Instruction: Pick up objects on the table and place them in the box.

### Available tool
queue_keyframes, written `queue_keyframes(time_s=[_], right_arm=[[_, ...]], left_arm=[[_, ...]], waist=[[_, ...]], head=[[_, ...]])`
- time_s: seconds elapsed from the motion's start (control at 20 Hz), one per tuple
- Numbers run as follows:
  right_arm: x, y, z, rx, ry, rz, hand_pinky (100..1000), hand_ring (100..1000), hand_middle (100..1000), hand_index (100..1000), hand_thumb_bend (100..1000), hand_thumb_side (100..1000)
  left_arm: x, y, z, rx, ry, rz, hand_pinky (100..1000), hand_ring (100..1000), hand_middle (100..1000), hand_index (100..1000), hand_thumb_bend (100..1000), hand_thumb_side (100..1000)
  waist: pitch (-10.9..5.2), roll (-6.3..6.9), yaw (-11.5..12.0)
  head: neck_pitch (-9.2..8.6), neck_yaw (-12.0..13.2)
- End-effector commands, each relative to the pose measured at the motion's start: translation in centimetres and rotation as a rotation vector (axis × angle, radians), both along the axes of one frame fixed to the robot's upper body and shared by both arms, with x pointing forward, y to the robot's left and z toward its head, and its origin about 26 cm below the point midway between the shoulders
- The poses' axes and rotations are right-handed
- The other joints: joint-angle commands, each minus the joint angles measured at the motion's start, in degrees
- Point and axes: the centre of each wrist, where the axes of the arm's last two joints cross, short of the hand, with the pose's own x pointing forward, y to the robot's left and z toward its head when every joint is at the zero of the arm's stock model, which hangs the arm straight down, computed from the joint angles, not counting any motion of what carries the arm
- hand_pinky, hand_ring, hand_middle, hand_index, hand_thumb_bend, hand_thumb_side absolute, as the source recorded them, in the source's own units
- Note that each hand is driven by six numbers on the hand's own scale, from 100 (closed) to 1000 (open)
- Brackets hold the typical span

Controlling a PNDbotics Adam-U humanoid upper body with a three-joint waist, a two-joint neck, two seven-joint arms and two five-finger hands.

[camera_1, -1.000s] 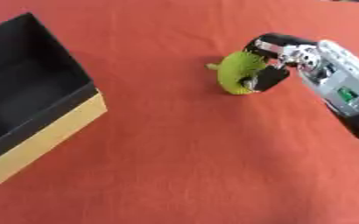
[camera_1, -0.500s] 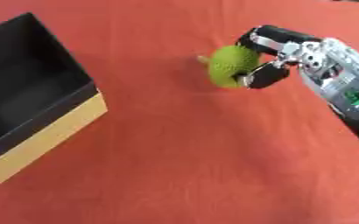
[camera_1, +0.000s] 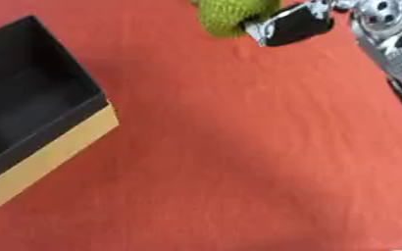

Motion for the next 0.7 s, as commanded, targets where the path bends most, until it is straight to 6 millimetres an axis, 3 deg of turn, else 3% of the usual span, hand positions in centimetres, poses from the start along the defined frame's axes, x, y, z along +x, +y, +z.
queue_keyframes(time_s=[0.05,0.4,0.7], right_arm=[[-0.7,2.5,1.5,-0.044,-0.043,0.103,728,638,558,650,100,100],[1.3,9.3,3.4,-0.121,-0.045,0.332,738,628,543,641,100,100],[3.4,14.5,2.9,-0.190,-0.021,0.461,736,623,539,637,100,100]], left_arm=[[-0.4,0.2,0.9,0.034,-0.024,0.007,755,661,664,789,272,528],[-0.3,0.0,1.0,0.040,-0.024,-0.005,755,662,665,789,274,525],[-0.2,-0.2,1.3,0.044,-0.037,-0.021,755,662,665,789,279,520]], waist=[[-1.70,0.29,0.08],[-2.26,0.22,0.58],[-2.53,0.11,1.75]], head=[[0.55,-0.47],[0.81,-1.42],[0.94,-3.13]])
